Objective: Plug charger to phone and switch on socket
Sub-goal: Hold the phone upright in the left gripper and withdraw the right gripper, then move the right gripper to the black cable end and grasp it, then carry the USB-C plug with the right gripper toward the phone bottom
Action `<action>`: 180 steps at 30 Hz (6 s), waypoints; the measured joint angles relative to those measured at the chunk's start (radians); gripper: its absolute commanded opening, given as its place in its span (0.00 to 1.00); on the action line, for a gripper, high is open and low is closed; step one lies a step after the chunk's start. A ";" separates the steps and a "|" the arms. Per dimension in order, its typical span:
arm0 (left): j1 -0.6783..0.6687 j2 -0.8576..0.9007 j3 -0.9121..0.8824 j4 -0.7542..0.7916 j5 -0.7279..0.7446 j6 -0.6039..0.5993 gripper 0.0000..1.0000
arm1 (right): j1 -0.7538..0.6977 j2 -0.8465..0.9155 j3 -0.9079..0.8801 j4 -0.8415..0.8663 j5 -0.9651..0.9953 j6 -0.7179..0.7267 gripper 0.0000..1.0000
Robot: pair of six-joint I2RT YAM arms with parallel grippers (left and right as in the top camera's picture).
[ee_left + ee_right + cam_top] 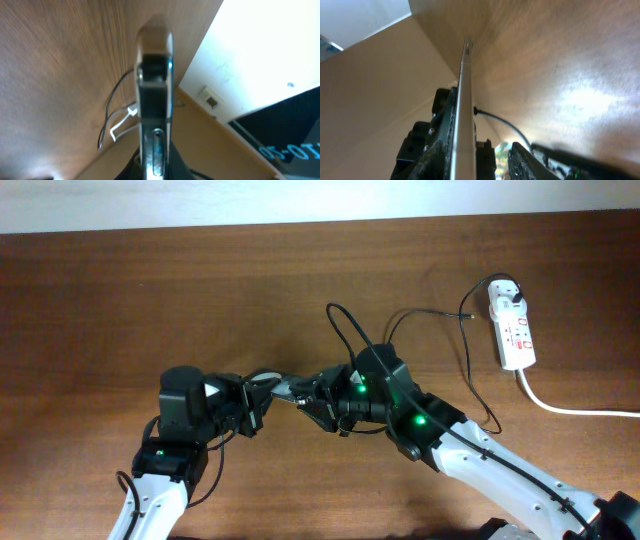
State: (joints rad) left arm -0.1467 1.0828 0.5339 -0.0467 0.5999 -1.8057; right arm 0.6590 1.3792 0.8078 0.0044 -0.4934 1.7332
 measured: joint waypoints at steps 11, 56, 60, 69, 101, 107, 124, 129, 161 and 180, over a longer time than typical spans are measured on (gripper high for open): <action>0.058 0.164 0.003 0.131 -0.092 0.417 0.00 | -0.096 -0.007 0.008 -0.744 0.441 -0.580 0.25; -0.045 0.267 0.040 0.136 0.634 0.505 0.00 | -0.897 0.247 0.698 -1.279 0.477 -0.853 0.04; -0.045 0.269 0.043 0.139 0.625 0.505 0.00 | -0.962 0.584 1.016 -1.362 0.497 -0.878 0.04; -0.045 0.274 0.048 0.420 0.658 0.516 0.00 | -0.992 0.708 1.121 -1.482 0.497 -0.995 0.04; -0.046 0.275 0.048 0.449 0.570 0.387 0.00 | -0.571 0.922 1.133 -1.012 0.539 -0.724 0.33; -0.046 0.275 0.048 0.449 0.570 0.387 0.00 | -0.571 0.994 1.131 -1.007 0.539 -0.731 0.68; -0.046 0.275 0.048 0.449 0.570 0.387 0.00 | -0.278 0.995 1.130 -1.225 0.511 -1.337 0.85; -0.046 0.275 0.048 0.449 0.570 0.387 0.00 | -0.364 0.993 1.131 -1.114 0.574 -1.295 0.70; -0.046 0.275 0.048 0.449 0.571 0.387 0.00 | -0.414 1.010 1.153 -1.141 0.542 -1.268 0.04; -0.046 0.276 0.048 0.451 0.640 0.500 0.00 | -0.343 0.050 1.110 -1.669 0.306 -1.348 0.04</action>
State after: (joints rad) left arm -0.1928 1.3590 0.5819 0.4046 1.2404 -1.3052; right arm 0.3161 1.4288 1.9175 -1.6646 -0.1871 0.3855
